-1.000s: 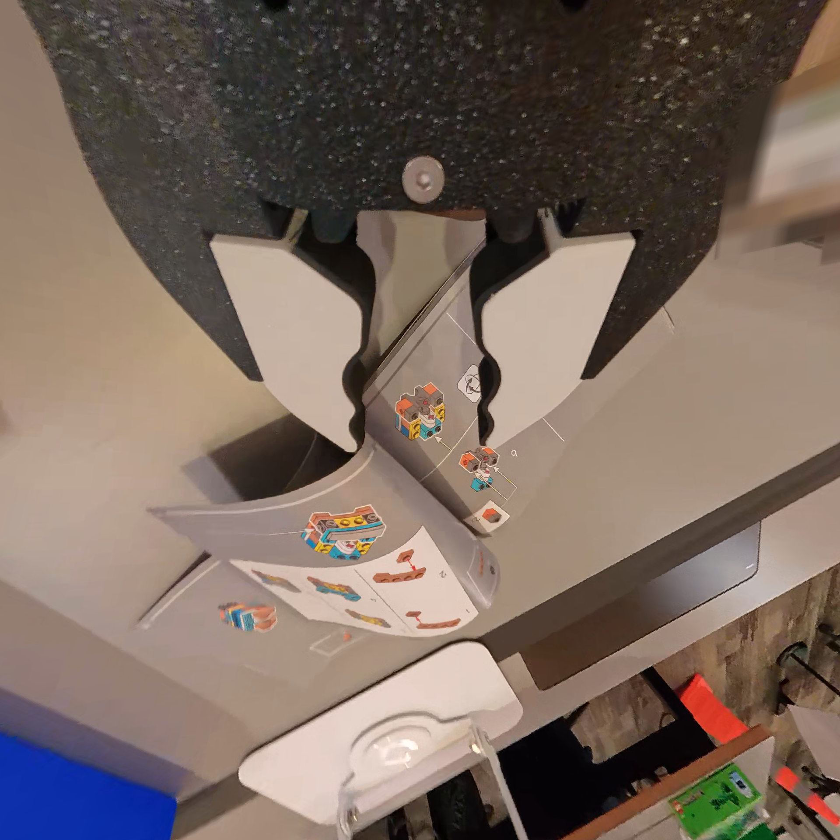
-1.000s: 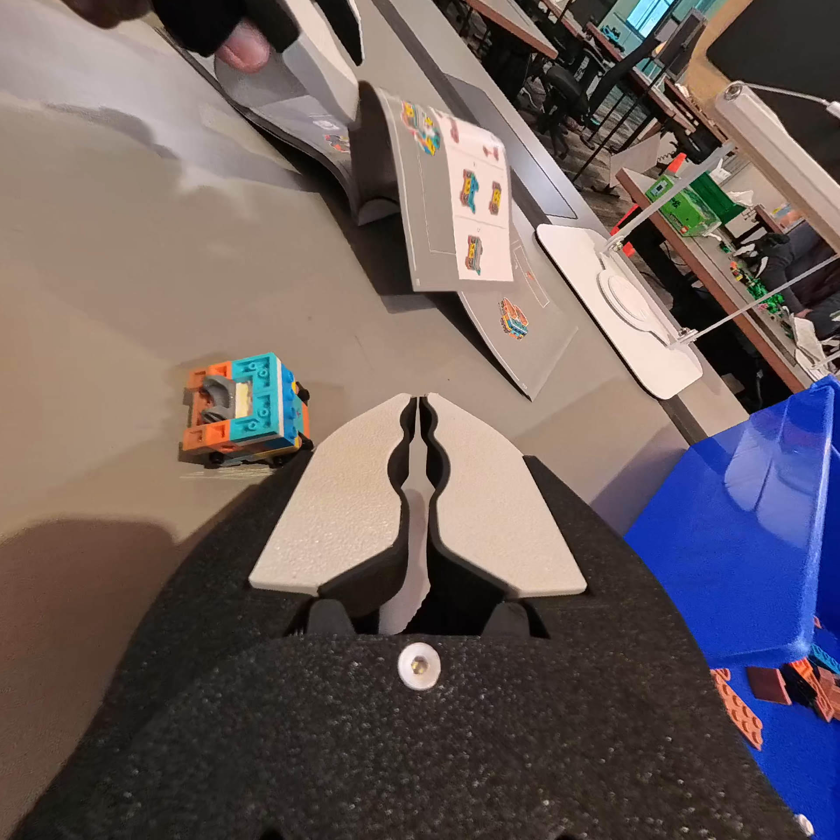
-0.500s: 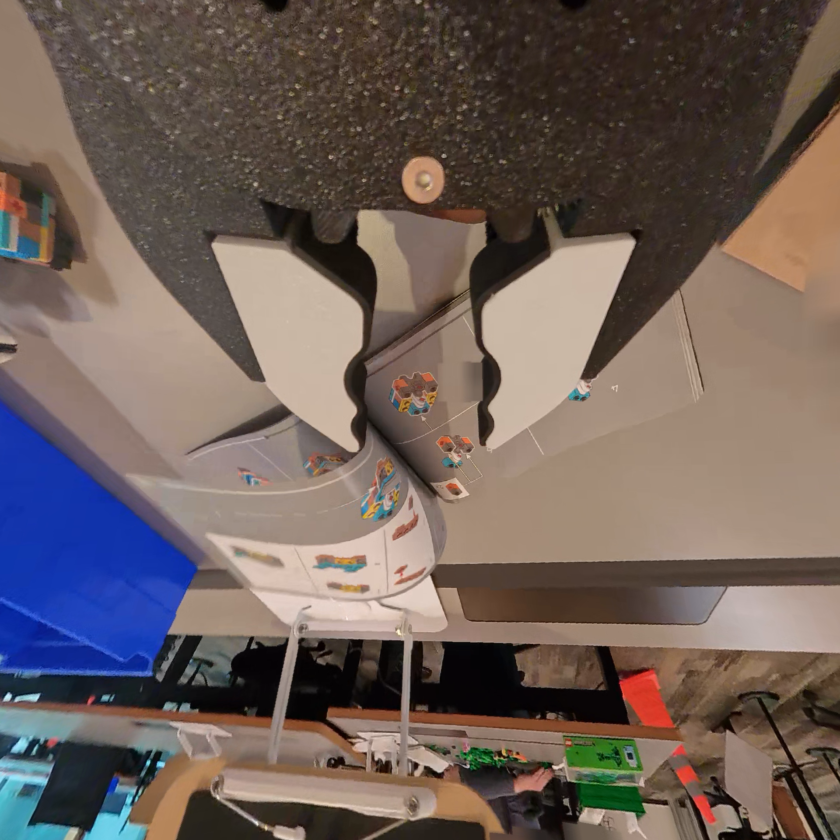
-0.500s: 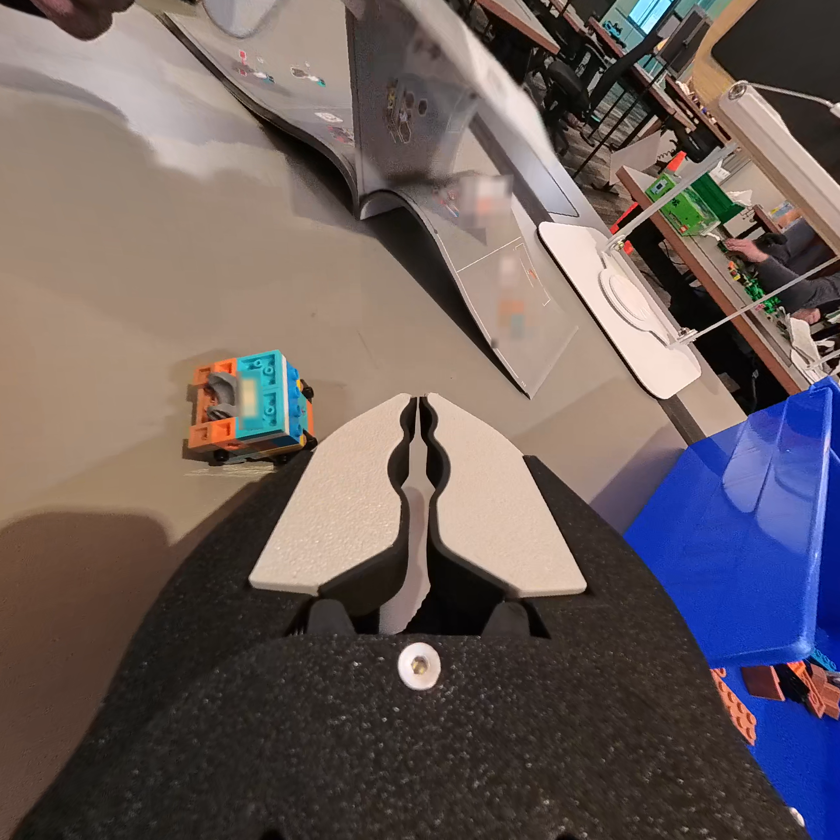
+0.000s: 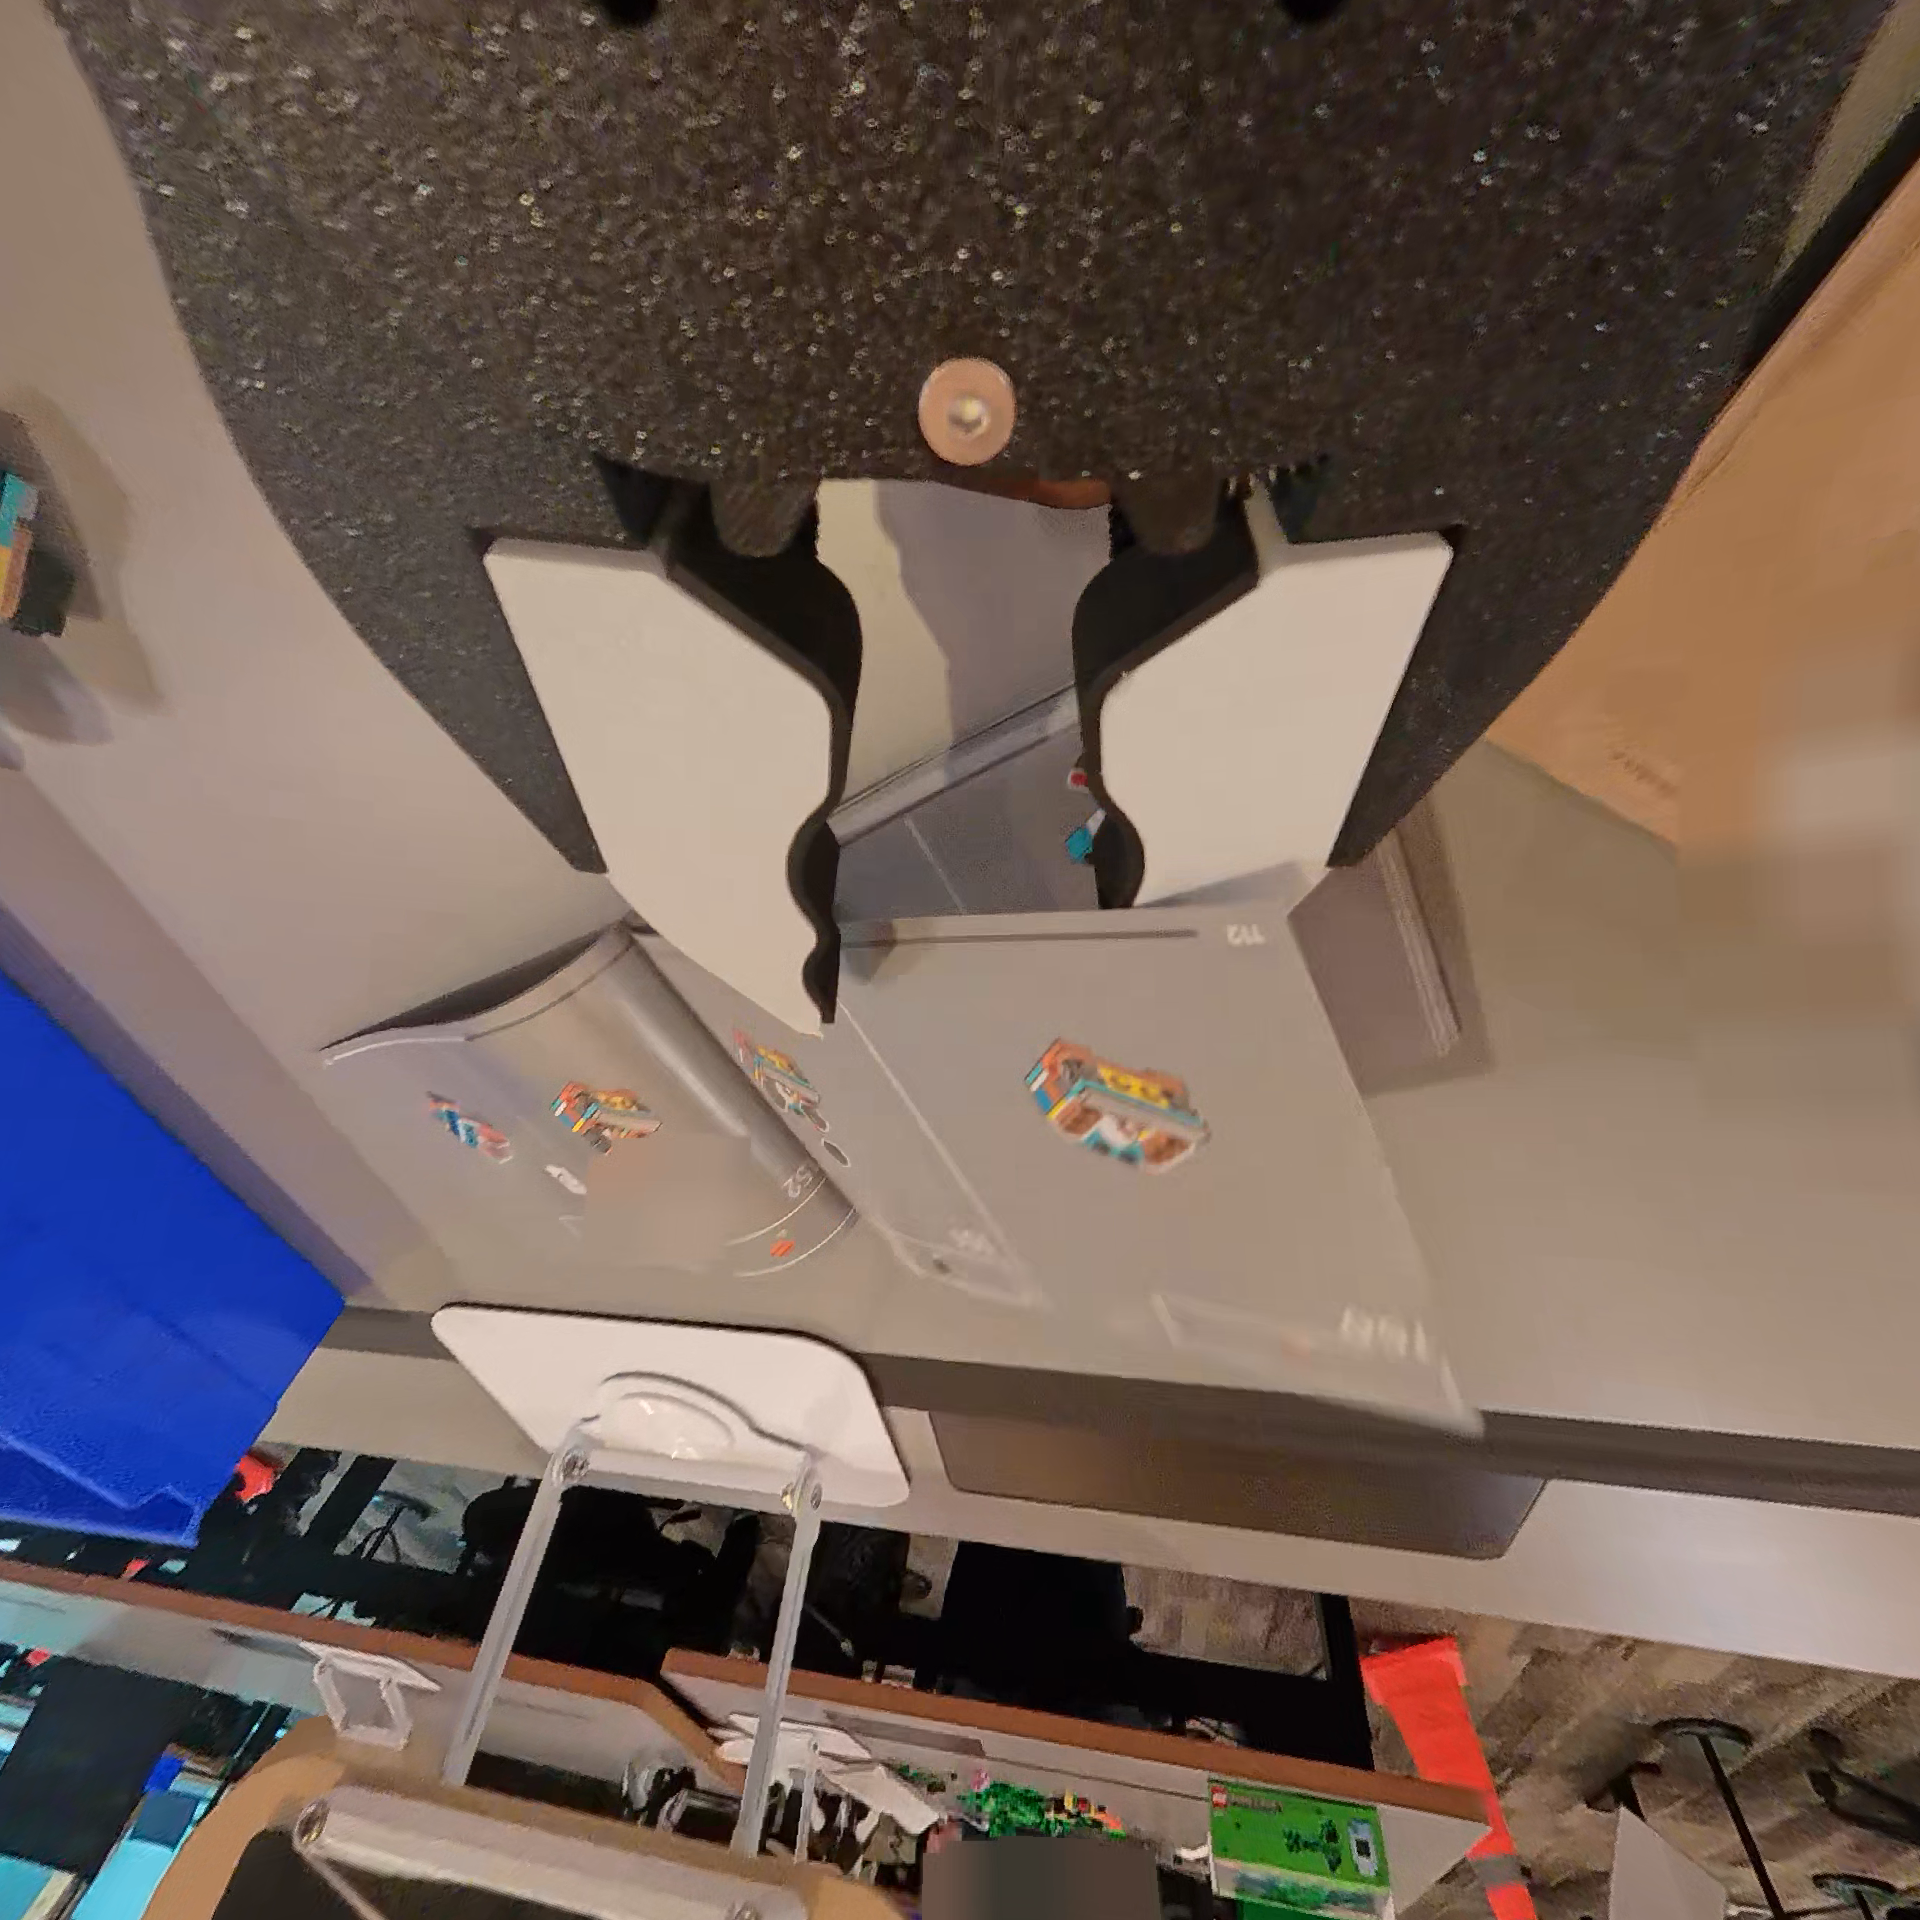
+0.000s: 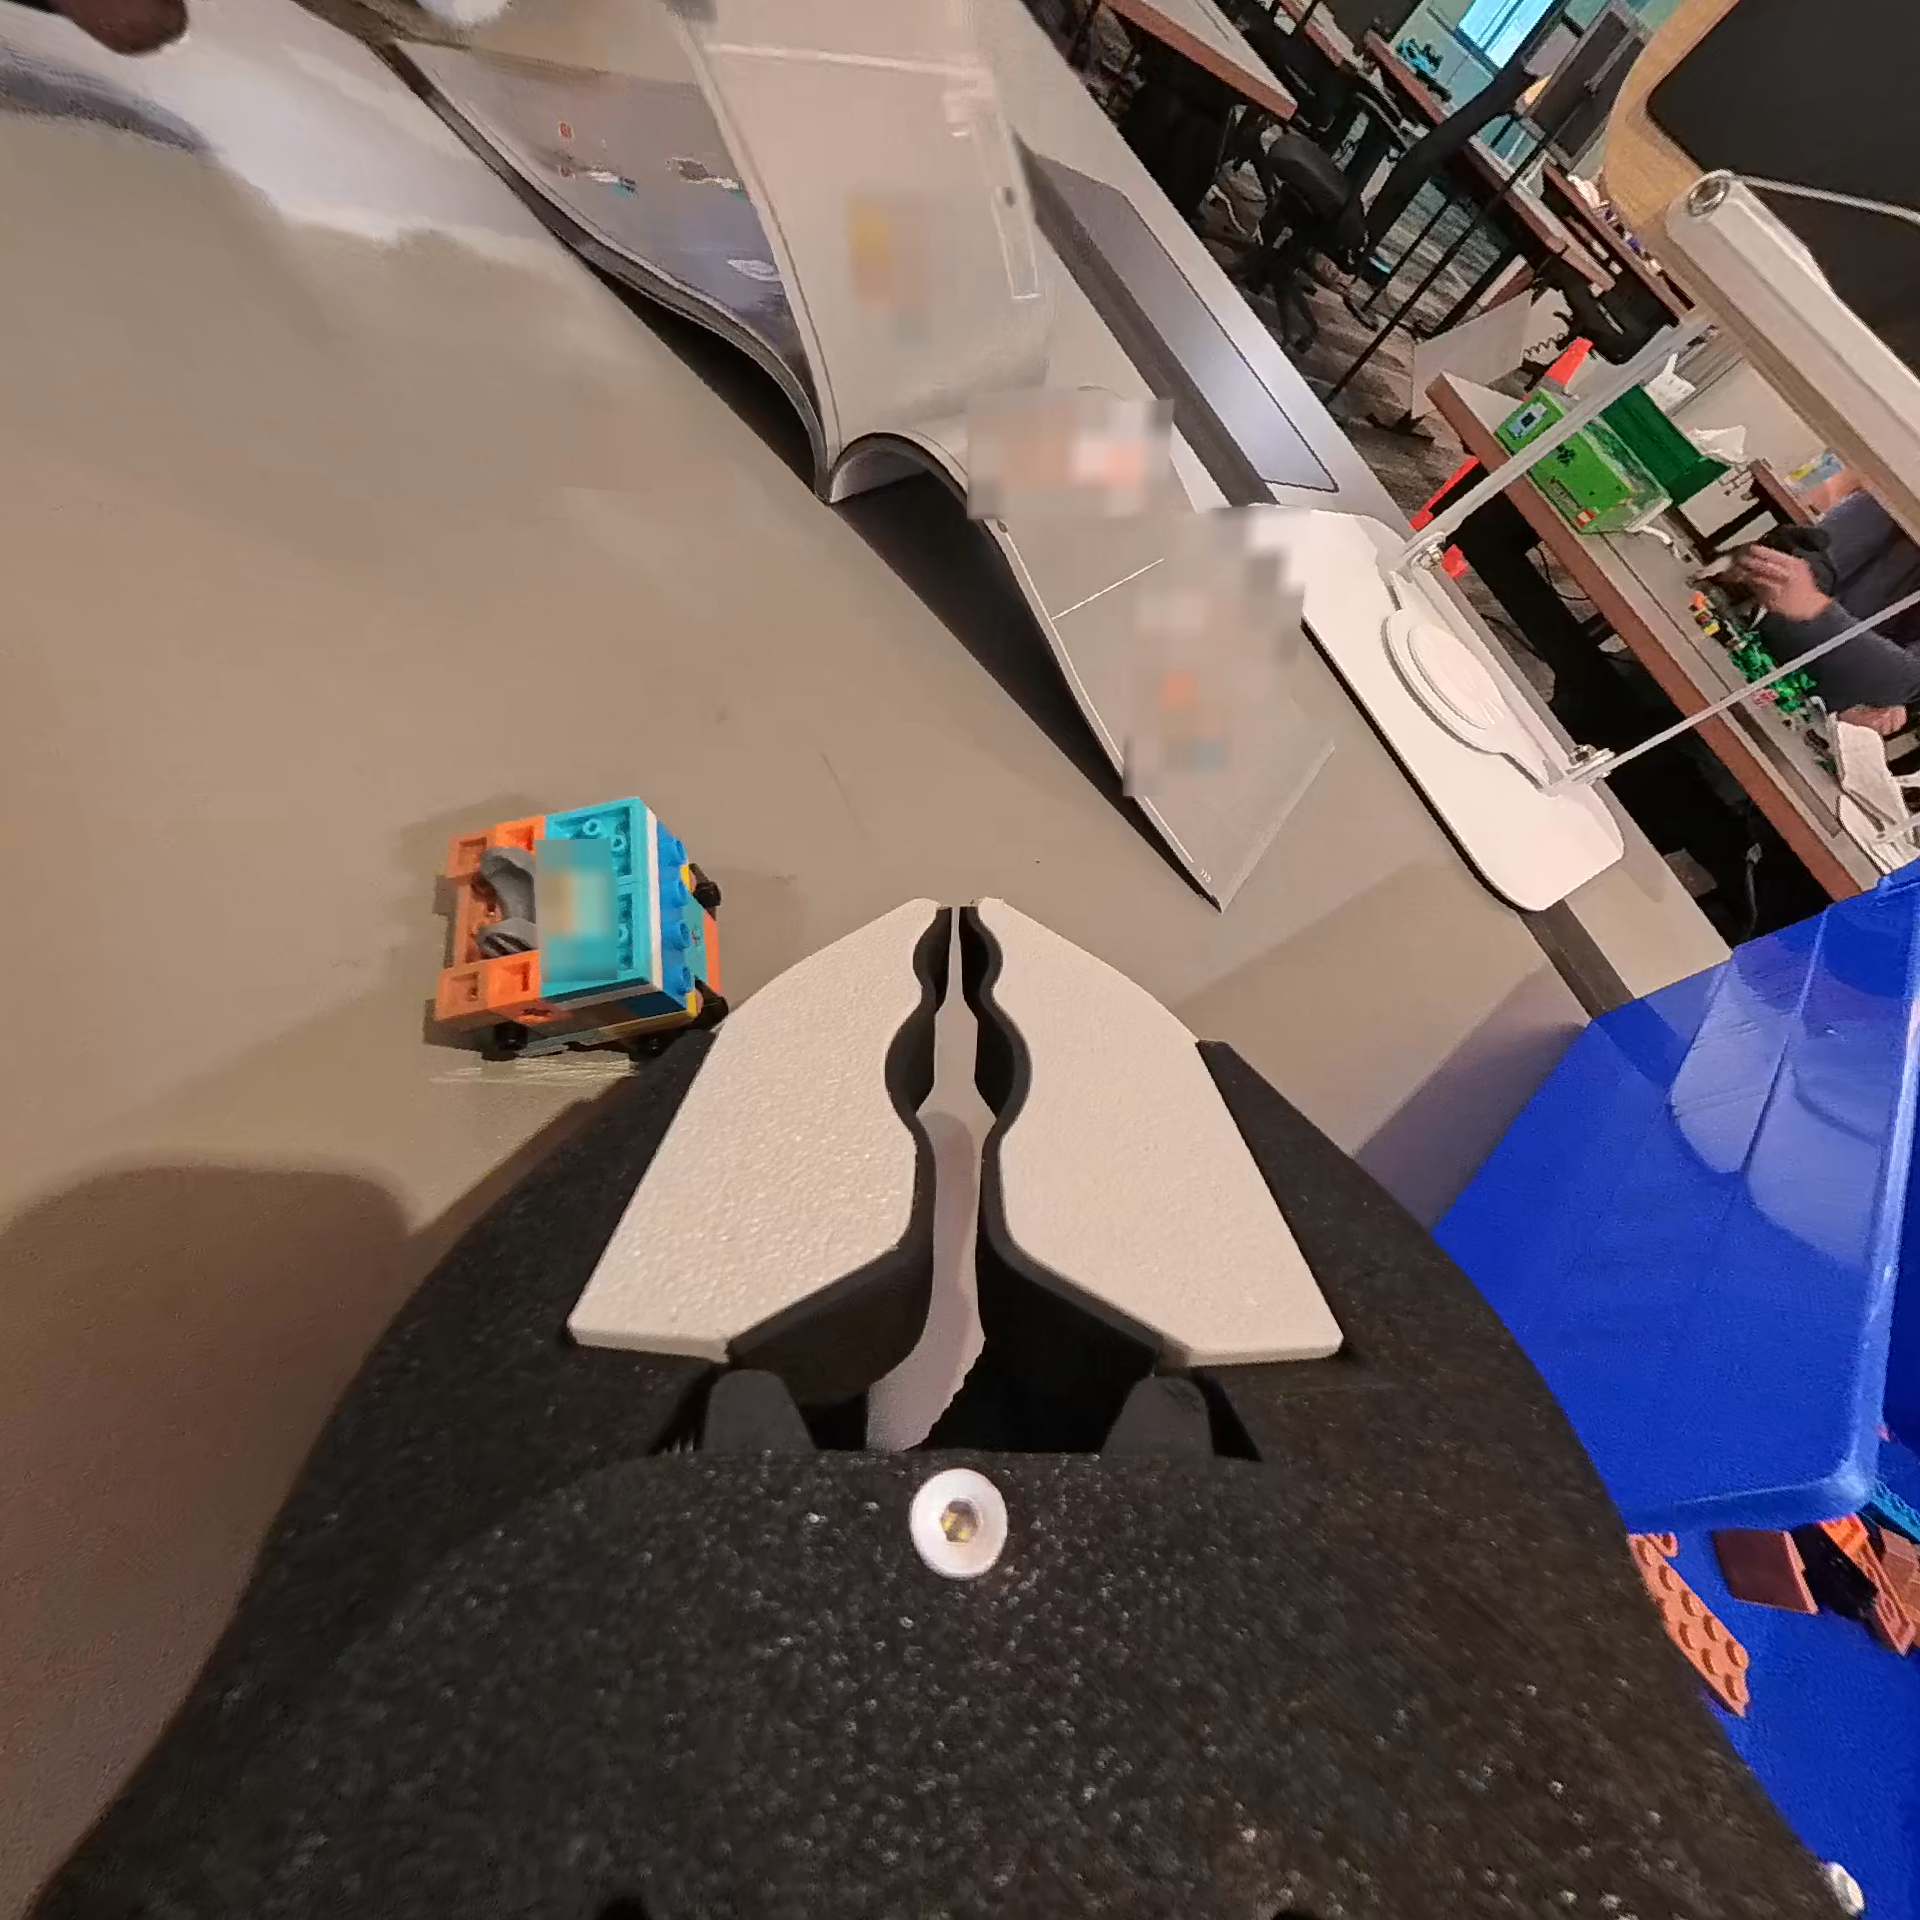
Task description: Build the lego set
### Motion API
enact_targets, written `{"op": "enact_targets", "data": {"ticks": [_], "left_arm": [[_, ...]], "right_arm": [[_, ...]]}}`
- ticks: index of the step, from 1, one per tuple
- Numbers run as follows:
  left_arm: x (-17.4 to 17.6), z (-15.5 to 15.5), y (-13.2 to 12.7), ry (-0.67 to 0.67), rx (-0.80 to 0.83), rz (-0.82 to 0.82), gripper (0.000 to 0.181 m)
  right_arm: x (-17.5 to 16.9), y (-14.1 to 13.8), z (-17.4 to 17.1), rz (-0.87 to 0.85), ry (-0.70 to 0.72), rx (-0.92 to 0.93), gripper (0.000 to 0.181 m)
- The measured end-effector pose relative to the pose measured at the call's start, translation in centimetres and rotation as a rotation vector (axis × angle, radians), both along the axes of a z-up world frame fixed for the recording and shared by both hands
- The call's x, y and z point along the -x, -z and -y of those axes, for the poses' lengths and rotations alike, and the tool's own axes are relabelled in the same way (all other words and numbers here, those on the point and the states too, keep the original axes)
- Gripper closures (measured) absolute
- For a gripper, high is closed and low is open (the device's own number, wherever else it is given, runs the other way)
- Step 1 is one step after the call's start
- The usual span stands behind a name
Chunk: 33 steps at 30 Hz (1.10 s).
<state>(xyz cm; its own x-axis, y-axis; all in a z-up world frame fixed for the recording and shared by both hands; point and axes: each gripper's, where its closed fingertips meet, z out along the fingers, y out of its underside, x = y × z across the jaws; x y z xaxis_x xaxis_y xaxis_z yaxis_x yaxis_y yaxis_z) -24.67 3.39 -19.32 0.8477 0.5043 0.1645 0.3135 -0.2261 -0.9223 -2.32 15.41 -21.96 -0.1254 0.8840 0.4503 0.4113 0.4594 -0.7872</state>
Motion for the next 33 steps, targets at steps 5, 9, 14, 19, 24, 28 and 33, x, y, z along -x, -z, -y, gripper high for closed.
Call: {"op": "enact_targets", "data": {"ticks": [5,9,14,19,24,28,33], "left_arm": [[0.1,2.4,0.8,-0.018,0.05,-0.059,0.134],[-0.7,3.2,0.0,0.02,0.033,-0.18,0.134],[-4.1,1.8,-2.8,0.169,-0.052,-0.401,0.137],[-8.6,0.2,-3.6,0.342,-0.113,-0.488,0.147],[-11.8,-1.4,-2.3,0.473,-0.068,-0.483,0.13],[-14.1,-2.3,0.3,0.589,0.068,-0.489,0.128],[-16.0,-2.6,0.8,0.672,0.064,-0.52,0.165]], "right_arm": [[0.0,0.0,0.0,0.0,-0.006,0.007,0.179],[0.0,0.0,0.0,0.0,-0.01,0.014,0.179],[0.0,-0.1,0.0,-0.003,-0.011,0.035,0.179],[0.0,-0.3,-0.1,-0.013,-0.006,0.051,0.178],[0.0,-0.3,-0.1,-0.011,0.002,0.045,0.169],[0.0,-0.3,-0.1,-0.015,0.001,0.05,0.166],[0.0,-0.4,0.0,-0.017,-0.004,0.048,0.171]]}}
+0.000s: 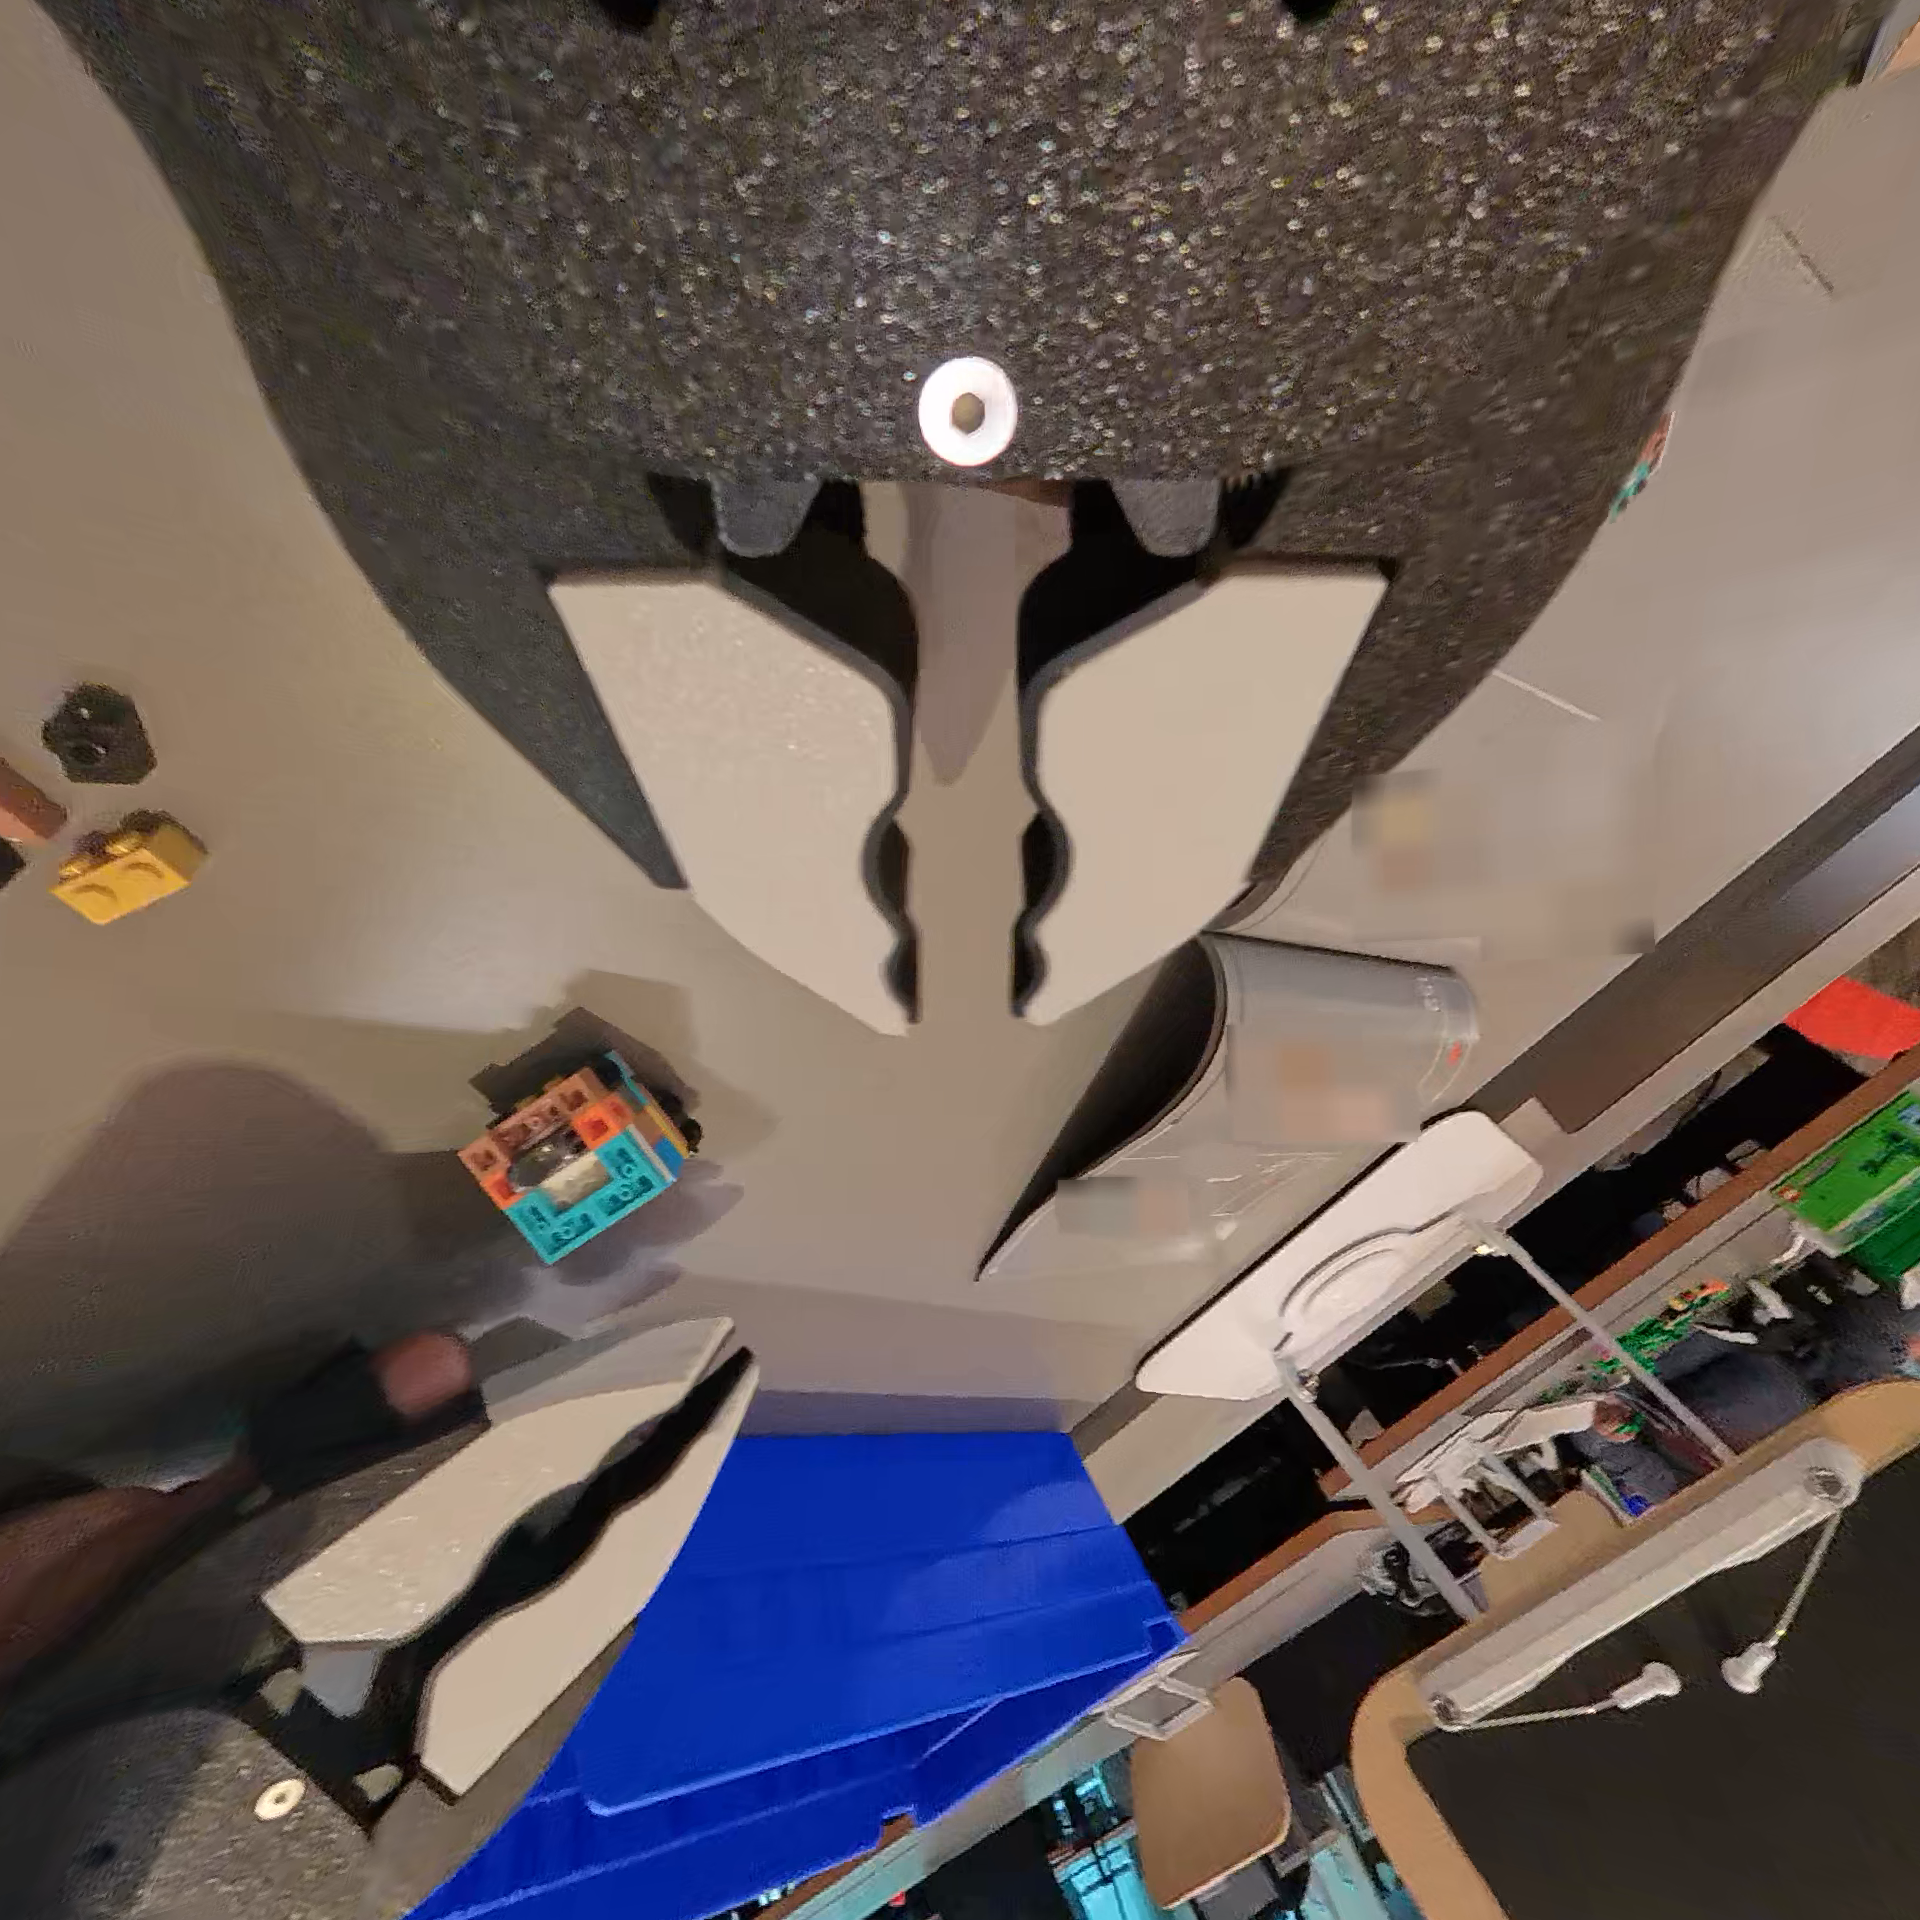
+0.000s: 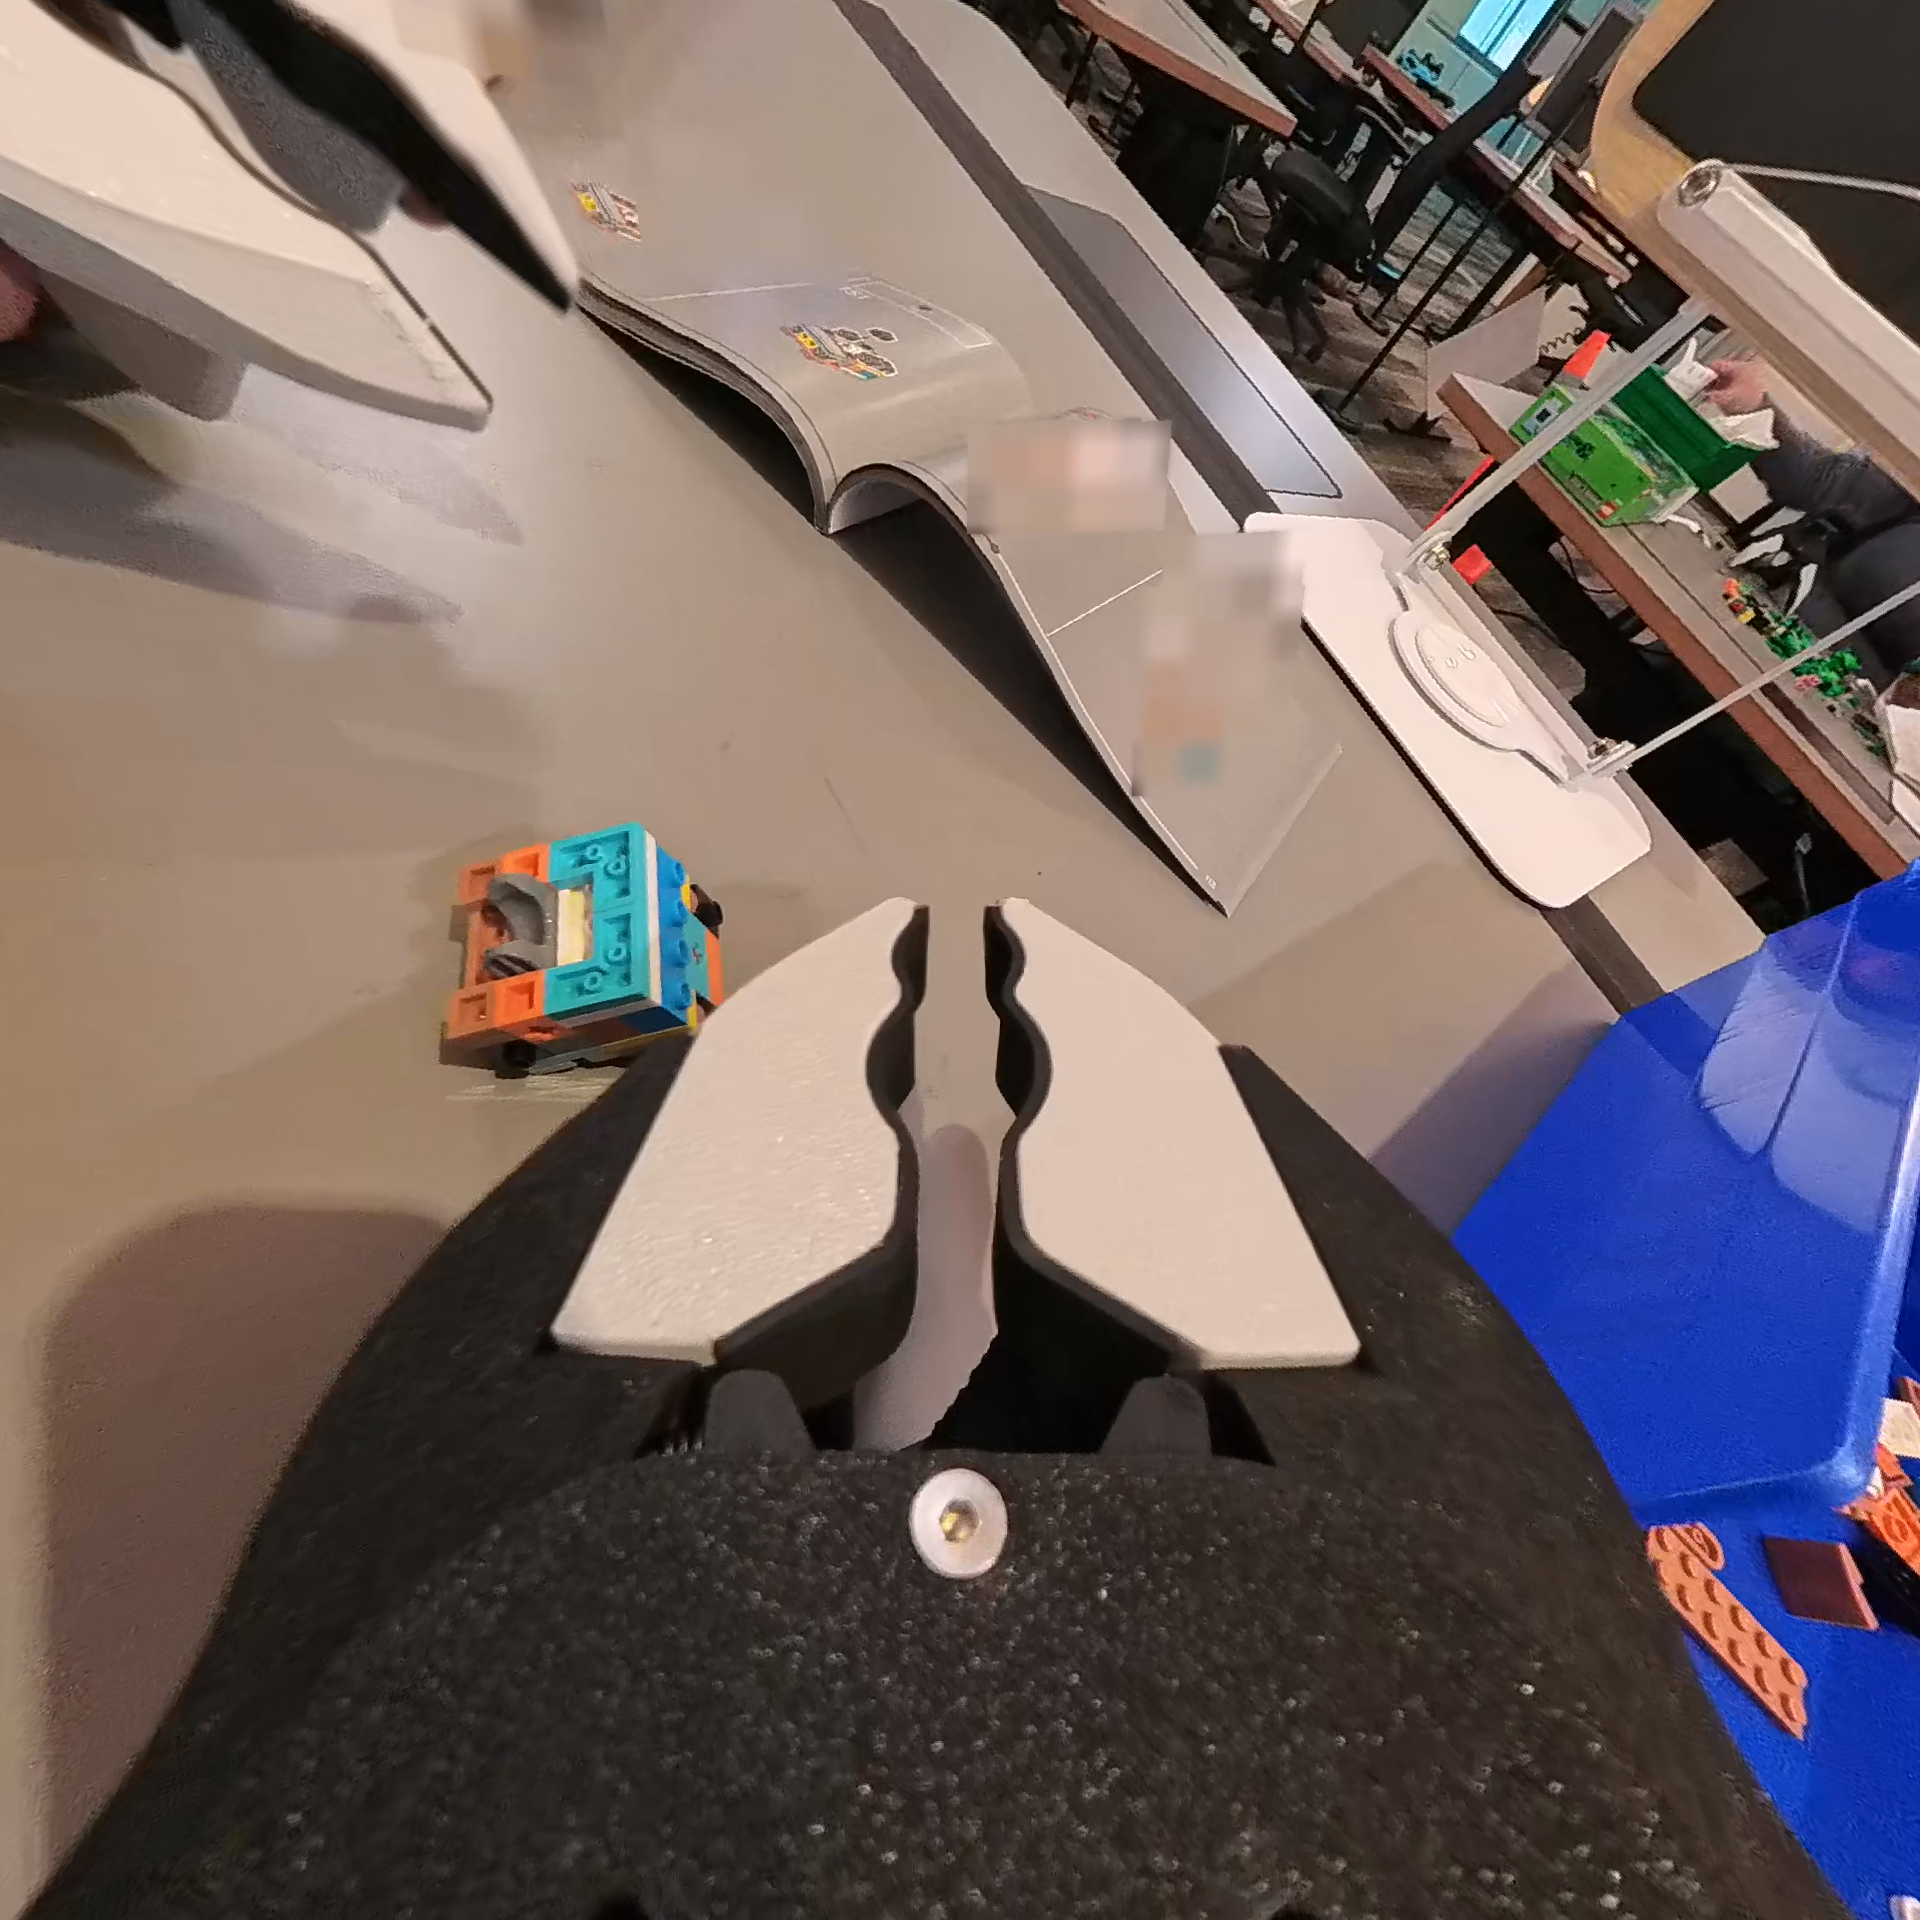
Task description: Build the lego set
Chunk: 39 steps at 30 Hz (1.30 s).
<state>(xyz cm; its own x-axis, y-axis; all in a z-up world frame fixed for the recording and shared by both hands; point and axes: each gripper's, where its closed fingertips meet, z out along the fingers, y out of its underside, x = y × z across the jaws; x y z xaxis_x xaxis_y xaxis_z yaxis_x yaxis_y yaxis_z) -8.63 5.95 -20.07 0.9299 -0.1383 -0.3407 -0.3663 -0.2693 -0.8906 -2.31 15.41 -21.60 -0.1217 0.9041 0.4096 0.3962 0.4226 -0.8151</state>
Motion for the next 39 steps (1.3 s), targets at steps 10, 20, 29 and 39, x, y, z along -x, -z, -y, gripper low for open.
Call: {"op": "enact_targets", "data": {"ticks": [10,20,29,39], "left_arm": [[0.0,0.3,2.8,0.074,0.256,0.128,0.162],[-1.1,2.2,4.9,0.176,0.487,0.251,0.14],[-0.9,2.1,5.8,0.132,0.51,0.151,0.138],[-3.6,3.1,3.1,0.265,0.339,0.245,0.128]], "right_arm": [[-1.5,0.7,-1.0,0.17,0.007,-0.065,0.181],[-4.6,3.9,0.0,0.435,-0.056,0.173,0.15],[-4.8,4.3,0.7,0.45,-0.079,0.239,0.142],[-4.9,3.9,1.1,0.356,-0.121,0.203,0.127]]}}
